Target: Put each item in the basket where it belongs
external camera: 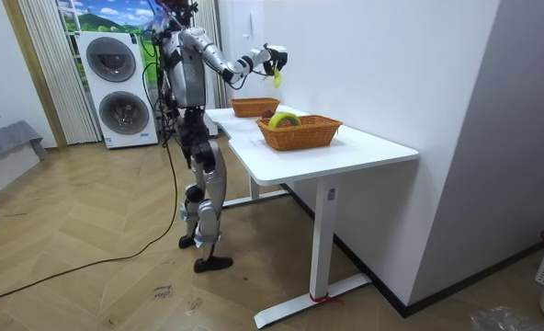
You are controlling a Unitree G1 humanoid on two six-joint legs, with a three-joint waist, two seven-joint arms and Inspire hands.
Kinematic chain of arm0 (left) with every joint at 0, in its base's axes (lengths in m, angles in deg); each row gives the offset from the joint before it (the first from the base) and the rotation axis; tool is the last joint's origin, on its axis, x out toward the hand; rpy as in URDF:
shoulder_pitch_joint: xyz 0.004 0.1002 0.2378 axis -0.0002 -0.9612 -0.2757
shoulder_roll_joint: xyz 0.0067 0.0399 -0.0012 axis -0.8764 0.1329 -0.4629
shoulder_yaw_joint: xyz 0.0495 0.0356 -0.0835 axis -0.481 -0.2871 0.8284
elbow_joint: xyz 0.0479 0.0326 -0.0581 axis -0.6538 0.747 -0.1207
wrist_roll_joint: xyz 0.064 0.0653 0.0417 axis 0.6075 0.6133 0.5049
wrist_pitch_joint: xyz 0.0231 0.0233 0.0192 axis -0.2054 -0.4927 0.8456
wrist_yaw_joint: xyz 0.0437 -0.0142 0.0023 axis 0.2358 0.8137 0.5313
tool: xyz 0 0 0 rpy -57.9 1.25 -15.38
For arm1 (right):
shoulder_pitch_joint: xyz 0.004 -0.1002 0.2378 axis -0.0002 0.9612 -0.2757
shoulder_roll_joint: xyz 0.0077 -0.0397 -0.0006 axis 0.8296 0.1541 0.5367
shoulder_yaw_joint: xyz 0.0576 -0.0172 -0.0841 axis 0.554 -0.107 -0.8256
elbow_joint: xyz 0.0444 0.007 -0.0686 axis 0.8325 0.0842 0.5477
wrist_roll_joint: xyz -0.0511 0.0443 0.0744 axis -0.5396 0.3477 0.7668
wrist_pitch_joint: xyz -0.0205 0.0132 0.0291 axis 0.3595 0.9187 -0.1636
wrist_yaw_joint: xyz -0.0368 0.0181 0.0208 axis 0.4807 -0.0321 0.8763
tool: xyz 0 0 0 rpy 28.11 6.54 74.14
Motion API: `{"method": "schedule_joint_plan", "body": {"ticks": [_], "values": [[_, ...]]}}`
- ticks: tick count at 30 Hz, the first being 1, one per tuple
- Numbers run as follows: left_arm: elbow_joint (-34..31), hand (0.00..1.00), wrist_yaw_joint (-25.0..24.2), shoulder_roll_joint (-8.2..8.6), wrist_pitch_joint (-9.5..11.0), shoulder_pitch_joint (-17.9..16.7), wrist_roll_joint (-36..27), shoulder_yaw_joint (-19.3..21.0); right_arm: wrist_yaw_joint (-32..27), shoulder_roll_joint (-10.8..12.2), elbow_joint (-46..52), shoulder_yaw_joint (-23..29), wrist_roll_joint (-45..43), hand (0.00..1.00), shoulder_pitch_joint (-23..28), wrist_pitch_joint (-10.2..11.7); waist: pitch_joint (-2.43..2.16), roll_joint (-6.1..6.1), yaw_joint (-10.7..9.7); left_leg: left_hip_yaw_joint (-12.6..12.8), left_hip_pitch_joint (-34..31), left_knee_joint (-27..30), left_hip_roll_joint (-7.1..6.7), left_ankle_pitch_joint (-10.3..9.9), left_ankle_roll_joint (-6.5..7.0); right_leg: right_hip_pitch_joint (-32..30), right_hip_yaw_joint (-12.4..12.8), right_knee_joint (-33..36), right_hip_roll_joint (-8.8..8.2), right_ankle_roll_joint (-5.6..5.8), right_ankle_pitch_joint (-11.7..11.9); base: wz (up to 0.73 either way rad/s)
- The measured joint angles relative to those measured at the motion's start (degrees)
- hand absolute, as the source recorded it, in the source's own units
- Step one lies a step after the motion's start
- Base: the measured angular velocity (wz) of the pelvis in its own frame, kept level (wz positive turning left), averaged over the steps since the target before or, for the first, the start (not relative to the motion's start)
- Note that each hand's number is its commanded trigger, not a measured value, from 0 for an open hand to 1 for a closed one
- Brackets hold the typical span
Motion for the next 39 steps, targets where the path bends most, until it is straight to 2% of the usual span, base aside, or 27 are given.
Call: {"method": "schedule_joint_plan", "body": {"ticks": [3, 4, 6, 10, 13, 20, 24, 28, 32, 33, 34, 35, 36, 39], "values": [[0.7, 0.00, 0.0, 0.45, 0.0, 0.5, 0.0, -0.1, -0.5, 2.3, 0.2, -2.6, -1.8, 1.00, -2.0, 0.0, -0.03, -0.06, 0.9, -0.3, 0.0, 0.2, -0.02, 0.0, 0.01, 0.3, -0.4, 0.0, -0.08, 0.00, 0.0, 0.06], [0.8, 0.00, -0.1, 0.58, 0.0, 0.7, 0.0, -0.1, -0.7, 3.0, 0.2, -3.3, -1.8, 1.00, -2.7, 0.0, -0.03, -0.13, 1.8, -0.3, 0.1, 0.2, -0.02, 0.0, 0.01, 0.3, -0.4, 0.0, -0.07, 0.00, 0.0, 0.00], [0.9, 0.00, -0.2, 0.79, 0.0, 0.6, 0.1, 0.0, -1.3, 3.6, 0.0, -4.6, -2.3, 1.00, -3.9, 0.0, -0.02, -0.14, 2.7, -0.7, 0.2, 0.3, -0.03, 0.0, 0.01, 0.5, -0.6, -0.1, -0.07, 0.00, 0.0, 0.04], [0.7, 0.00, -0.1, 0.87, 0.0, 0.3, 0.3, 0.0, -2.1, 5.6, 0.0, -6.4, -2.9, 1.00, -4.3, -0.7, 0.08, -0.40, 5.0, -1.8, 0.1, 0.4, -0.04, 0.0, 0.00, 0.8, -1.1, -0.1, -0.07, 0.17, -0.1, 0.12], [0.7, 0.00, 0.0, 1.51, 0.0, 0.0, 0.6, 0.0, -2.1, 7.6, -0.5, -6.8, -2.9, 1.00, -4.3, -0.7, 0.14, -0.47, 5.9, -2.9, -0.5, 0.6, -0.44, 0.0, 0.05, 0.9, -1.9, -0.1, -0.49, 0.33, -0.2, 0.16], [0.7, 0.00, 0.0, 0.75, -0.2, 0.1, 0.6, 0.1, -2.1, 8.6, -3.3, -8.4, -5.1, 1.00, -4.6, -1.6, 0.73, -1.15, 8.4, -4.7, -1.4, 0.5, -0.95, 0.1, 0.18, 0.9, -3.4, -0.1, -0.90, 0.37, -0.2, 0.13], [0.7, 0.00, -0.3, 0.82, -0.6, 0.0, 0.6, -0.3, -2.1, 11.1, -5.4, -12.0, -7.4, 1.00, -4.8, -2.6, 0.80, -1.12, 8.8, -5.9, -1.9, 0.6, -0.95, 0.1, 0.18, 0.9, -4.8, -0.1, -0.91, 0.37, -0.2, 0.13], [0.7, 0.00, -0.4, 0.90, -0.5, 0.7, 0.6, -0.4, -2.1, 12.3, -9.0, -15.8, -7.2, 1.00, -6.6, -2.4, 0.87, -1.02, 10.3, -6.2, -2.0, 0.7, -0.94, 0.2, 0.21, 0.9, -5.1, -0.1, -0.93, 0.57, -0.4, 0.08], [0.7, 0.00, -0.4, 0.95, -0.6, 0.4, 0.6, -0.4, -2.1, 12.6, -10.6, -15.9, -7.1, 1.00, -6.9, -2.3, 0.87, -1.02, 11.4, -6.9, -2.0, 0.7, -1.13, 0.3, 0.35, 1.1, -5.2, -0.1, -1.11, 0.62, -0.4, 0.12], [0.7, 0.00, -0.4, 0.91, -0.6, 0.1, 0.6, -0.4, -2.4, 12.8, -11.9, -15.9, -7.1, 0.78, -7.3, -1.9, 0.91, -0.96, 11.3, -7.5, -1.9, 0.7, -1.26, 0.3, 0.39, 1.3, -5.2, -0.2, -1.21, 0.77, -0.5, 0.21], [0.7, 0.00, -0.4, 0.90, -0.6, -0.1, 0.6, -0.4, -2.7, 13.0, -13.3, -15.9, -7.1, 0.40, -7.5, -1.7, 0.95, -0.93, 11.3, -7.7, -1.8, 0.8, -1.49, 0.3, 0.41, 1.6, -5.3, -0.3, -1.45, 1.20, -0.8, 0.21], [0.7, 0.00, -0.4, 0.88, -0.6, -0.2, 0.6, -0.4, -3.0, 13.1, -14.2, -15.9, -7.1, 0.11, -7.6, -1.6, 0.95, -0.94, 11.3, -8.0, -1.8, 0.8, -1.67, 0.3, 0.42, 1.8, -5.3, -0.3, -1.61, 1.47, -1.0, 0.21], [0.7, 0.00, -0.4, 0.88, -0.6, -0.3, 0.6, -0.4, -3.5, 13.1, -15.4, -15.9, -7.0, 0.00, -7.6, -1.5, 0.96, -0.92, 11.4, -8.3, -1.9, 0.8, -1.94, 0.3, 0.47, 1.9, -5.5, -0.3, -1.88, 1.67, -1.3, 0.16], [0.7, 0.00, -0.5, 0.84, -0.6, -0.5, 0.6, -0.4, -4.7, 13.1, -17.3, -15.9, -6.9, 0.00, -7.8, -1.0, 1.27, -0.60, 11.5, -8.4, -2.0, 0.8, -1.98, 0.4, 0.52, 1.9, -6.6, -0.3, -1.99, 1.68, -1.3, 0.05]]}}
